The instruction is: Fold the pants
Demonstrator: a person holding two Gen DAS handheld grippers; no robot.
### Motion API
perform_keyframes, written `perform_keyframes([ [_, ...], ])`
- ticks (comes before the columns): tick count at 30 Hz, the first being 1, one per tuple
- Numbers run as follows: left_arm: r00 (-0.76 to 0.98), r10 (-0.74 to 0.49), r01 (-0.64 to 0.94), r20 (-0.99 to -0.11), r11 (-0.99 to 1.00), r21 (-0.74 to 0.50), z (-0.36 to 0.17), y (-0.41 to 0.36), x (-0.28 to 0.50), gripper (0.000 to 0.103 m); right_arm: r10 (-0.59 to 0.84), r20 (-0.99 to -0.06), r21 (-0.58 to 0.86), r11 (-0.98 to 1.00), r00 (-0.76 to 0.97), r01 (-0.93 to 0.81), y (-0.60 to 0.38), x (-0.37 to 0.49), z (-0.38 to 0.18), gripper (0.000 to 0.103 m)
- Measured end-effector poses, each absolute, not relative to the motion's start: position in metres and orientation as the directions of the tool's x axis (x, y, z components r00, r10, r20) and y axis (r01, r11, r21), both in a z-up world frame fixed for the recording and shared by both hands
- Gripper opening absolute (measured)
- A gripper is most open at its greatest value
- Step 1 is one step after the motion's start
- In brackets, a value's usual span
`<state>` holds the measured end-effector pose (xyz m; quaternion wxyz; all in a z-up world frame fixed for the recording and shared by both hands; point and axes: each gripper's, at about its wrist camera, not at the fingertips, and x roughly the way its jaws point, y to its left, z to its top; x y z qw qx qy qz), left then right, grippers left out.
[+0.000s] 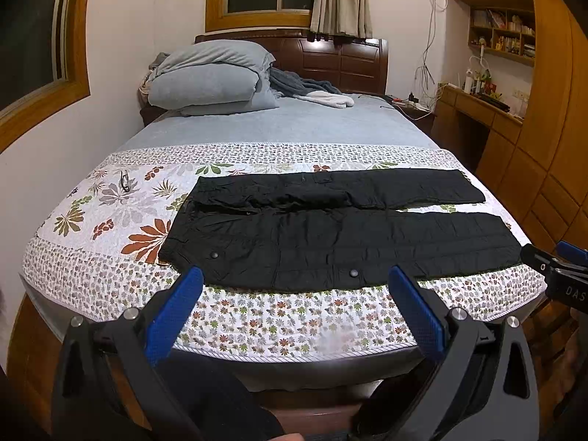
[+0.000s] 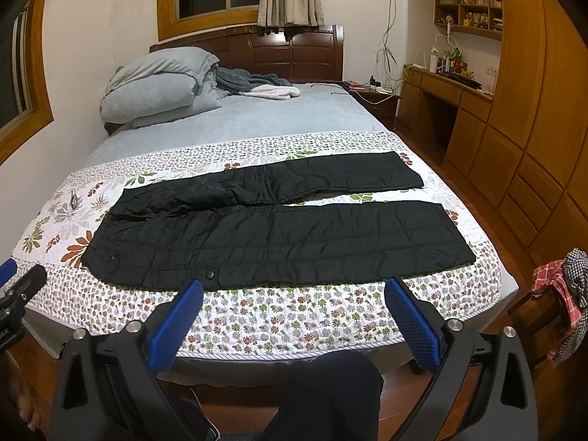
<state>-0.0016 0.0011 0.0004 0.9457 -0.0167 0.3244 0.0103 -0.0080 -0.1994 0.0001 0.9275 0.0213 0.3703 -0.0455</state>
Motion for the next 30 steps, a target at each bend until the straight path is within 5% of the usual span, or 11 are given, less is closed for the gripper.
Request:
perform_keyframes([
  [30, 0.788, 0.014, -0.033, -0.616, 0.999, -0.020, 0.0007, 0.0040, 0.0006, 0.100, -0.069, -0.686, 0.003, 0.995, 0.724, 0.098, -0.1995, -0.0091, -0.0043, 0.100],
])
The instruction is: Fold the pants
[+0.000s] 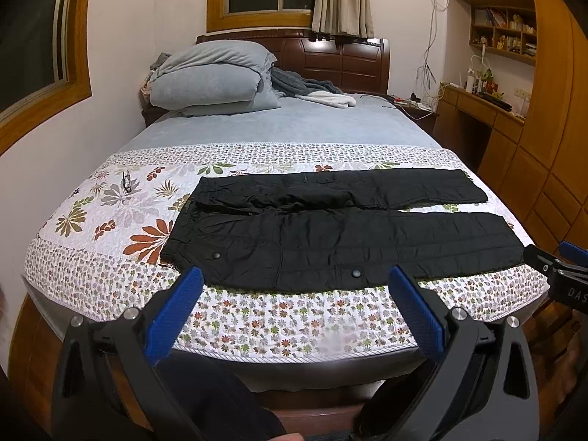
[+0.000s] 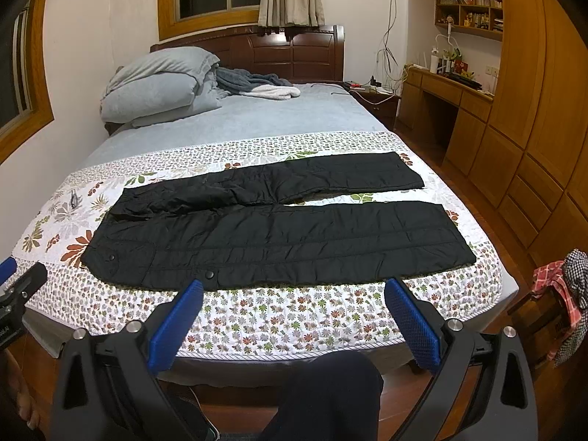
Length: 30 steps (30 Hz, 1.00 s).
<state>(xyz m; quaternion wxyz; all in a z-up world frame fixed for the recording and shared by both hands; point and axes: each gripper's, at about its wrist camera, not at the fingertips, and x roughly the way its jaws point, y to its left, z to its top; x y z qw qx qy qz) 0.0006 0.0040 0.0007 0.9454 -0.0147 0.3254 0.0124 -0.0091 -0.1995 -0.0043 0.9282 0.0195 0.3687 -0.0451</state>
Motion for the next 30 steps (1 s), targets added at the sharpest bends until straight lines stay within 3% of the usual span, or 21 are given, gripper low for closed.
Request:
perform_keyframes([
  [30, 0.792, 0.031, -0.047, -0.609, 0.999, -0.010, 0.0036, 0.0053, 0.0011, 0.100, -0.072, -0.683, -0.006, 0.996, 0.727, 0.093, -0.2005, -0.0098, -0.0013, 0.100],
])
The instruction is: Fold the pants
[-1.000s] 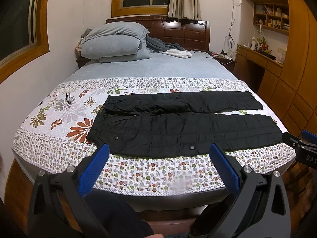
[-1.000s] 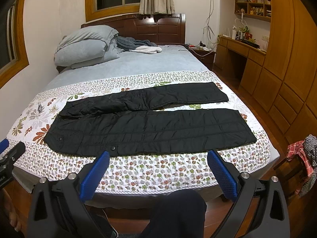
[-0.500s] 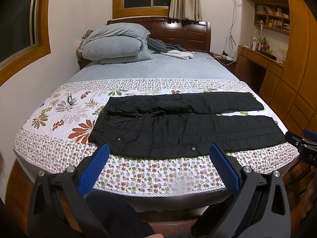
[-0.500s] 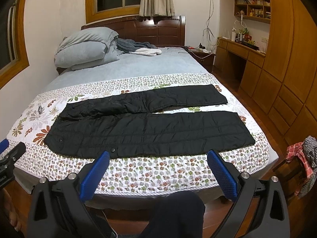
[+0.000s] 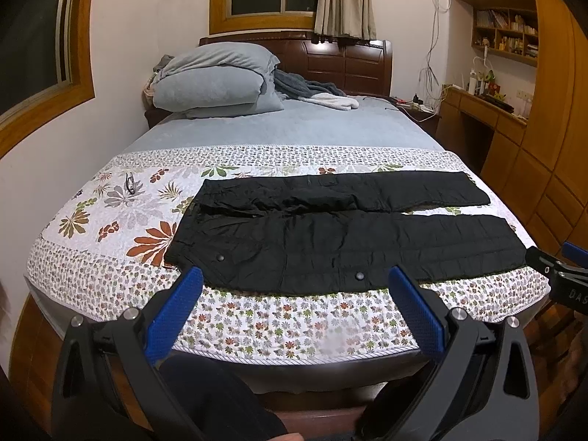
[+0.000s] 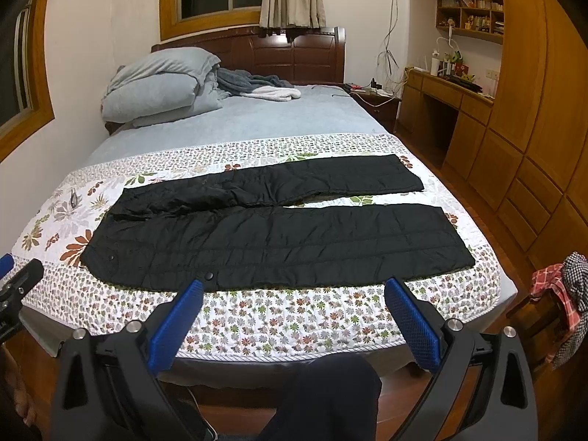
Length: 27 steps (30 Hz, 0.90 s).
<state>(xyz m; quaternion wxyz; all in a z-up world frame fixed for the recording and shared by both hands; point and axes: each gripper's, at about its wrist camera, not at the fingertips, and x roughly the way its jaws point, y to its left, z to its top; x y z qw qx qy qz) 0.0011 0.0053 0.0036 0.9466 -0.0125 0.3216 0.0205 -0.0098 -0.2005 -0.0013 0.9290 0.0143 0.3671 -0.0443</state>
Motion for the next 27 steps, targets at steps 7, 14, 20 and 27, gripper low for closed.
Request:
perform_keyframes([
  [7, 0.780, 0.013, -0.039, -0.626, 0.999, -0.027, -0.003, 0.007, 0.006, 0.100, -0.069, -0.685, -0.005, 0.996, 0.725, 0.091, -0.200, -0.007, -0.003, 0.100],
  [14, 0.761, -0.025, -0.032, -0.648, 0.997, -0.077, -0.015, 0.020, 0.015, 0.100, -0.064, -0.699, -0.003, 0.996, 0.712, 0.086, -0.199, 0.002, -0.012, 0.100],
  [20, 0.771, -0.013, -0.042, -0.637, 0.997, -0.071, -0.018, 0.030, 0.022, 0.101, -0.058, -0.693, 0.001, 0.997, 0.719, 0.081, -0.203, 0.010, -0.020, 0.100],
  [27, 0.702, -0.160, -0.064, -0.694, 0.957, -0.285, -0.058, 0.100, 0.062, 0.100, 0.083, -0.739, 0.165, 0.985, 0.669, 0.059, -0.244, 0.036, -0.052, 0.100],
])
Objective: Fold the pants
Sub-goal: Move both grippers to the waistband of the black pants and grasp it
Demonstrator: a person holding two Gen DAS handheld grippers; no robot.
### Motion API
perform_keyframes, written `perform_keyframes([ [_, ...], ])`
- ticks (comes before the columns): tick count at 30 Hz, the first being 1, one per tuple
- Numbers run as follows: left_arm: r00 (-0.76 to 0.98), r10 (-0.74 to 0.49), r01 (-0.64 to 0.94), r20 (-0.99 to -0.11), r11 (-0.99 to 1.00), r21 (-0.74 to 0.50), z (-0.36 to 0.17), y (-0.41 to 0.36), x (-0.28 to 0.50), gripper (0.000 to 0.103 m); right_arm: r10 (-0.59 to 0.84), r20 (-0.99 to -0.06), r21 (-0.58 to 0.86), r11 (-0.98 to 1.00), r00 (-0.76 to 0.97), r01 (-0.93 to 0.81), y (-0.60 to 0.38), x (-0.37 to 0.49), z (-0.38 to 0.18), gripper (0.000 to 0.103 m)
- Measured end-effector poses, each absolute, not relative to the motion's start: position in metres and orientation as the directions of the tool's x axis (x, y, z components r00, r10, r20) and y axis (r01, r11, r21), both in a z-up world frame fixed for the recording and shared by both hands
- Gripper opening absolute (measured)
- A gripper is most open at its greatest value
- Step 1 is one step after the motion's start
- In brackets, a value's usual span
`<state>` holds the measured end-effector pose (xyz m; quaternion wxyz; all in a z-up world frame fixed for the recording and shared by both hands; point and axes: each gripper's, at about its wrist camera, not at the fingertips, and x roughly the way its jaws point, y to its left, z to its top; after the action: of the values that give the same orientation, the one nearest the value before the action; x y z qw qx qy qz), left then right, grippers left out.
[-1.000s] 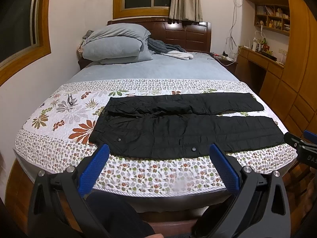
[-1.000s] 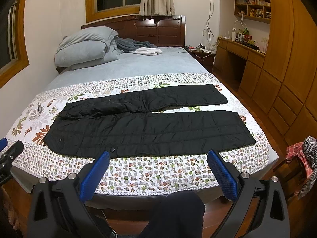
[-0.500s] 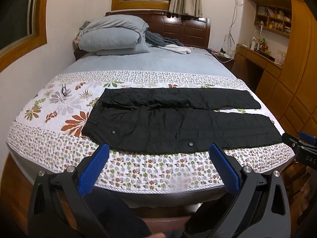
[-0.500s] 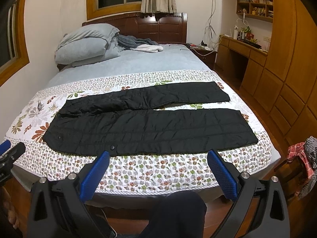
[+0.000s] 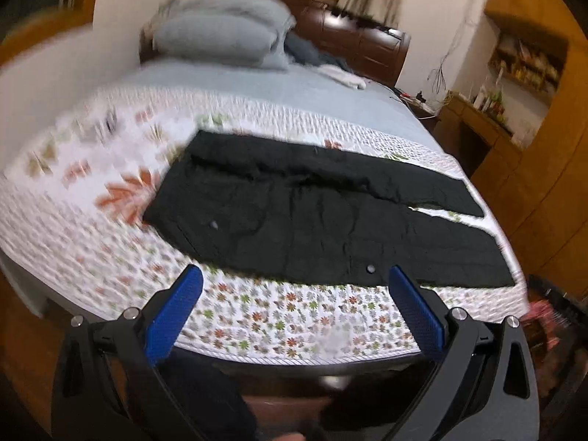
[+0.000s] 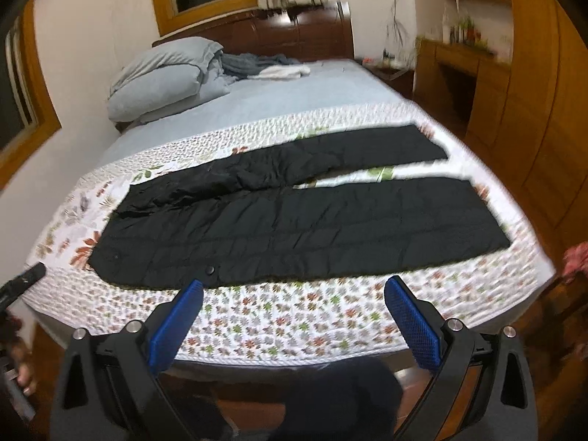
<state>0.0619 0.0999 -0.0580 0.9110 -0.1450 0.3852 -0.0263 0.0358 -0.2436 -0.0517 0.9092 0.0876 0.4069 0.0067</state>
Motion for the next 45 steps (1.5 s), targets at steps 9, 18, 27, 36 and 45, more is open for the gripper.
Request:
perform_keyframes([
  [9, 0.607, -0.400, -0.152, -0.687, 0.790, -0.594, -0.142, 0.210, 0.143, 0.100, 0.336, -0.741, 0.443, 0.895, 0.581, 0.047, -0.322, 0.079, -0.120, 0.100],
  [18, 0.516, -0.419, -0.345, -0.747, 0.696, -0.629, -0.217, 0.262, 0.201, 0.100, 0.411, -0.707, 0.572, 0.811, 0.576, 0.123, -0.388, 0.097, -0.163, 0.100],
  [27, 0.501, -0.377, -0.380, -0.779, 0.713, -0.589, -0.232, 0.264, 0.234, 0.100, 0.448, -0.649, 0.696, 0.676, 0.615, 0.242, -0.462, 0.103, -0.200, 0.100],
  [36, 0.508, -0.307, -0.355, -0.805, 0.777, -0.520, -0.237, 0.249, 0.239, 0.100, 0.386, -0.551, 0.814, 0.447, 0.740, 0.372, -0.557, 0.097, -0.224, 0.100],
  [45, 0.517, -0.277, -0.363, -0.809, 0.785, -0.501, -0.240, 0.247, 0.241, 0.100, 0.370, -0.526, 0.837, 0.381, 0.765, 0.391, -0.587, 0.091, -0.258, 0.100],
])
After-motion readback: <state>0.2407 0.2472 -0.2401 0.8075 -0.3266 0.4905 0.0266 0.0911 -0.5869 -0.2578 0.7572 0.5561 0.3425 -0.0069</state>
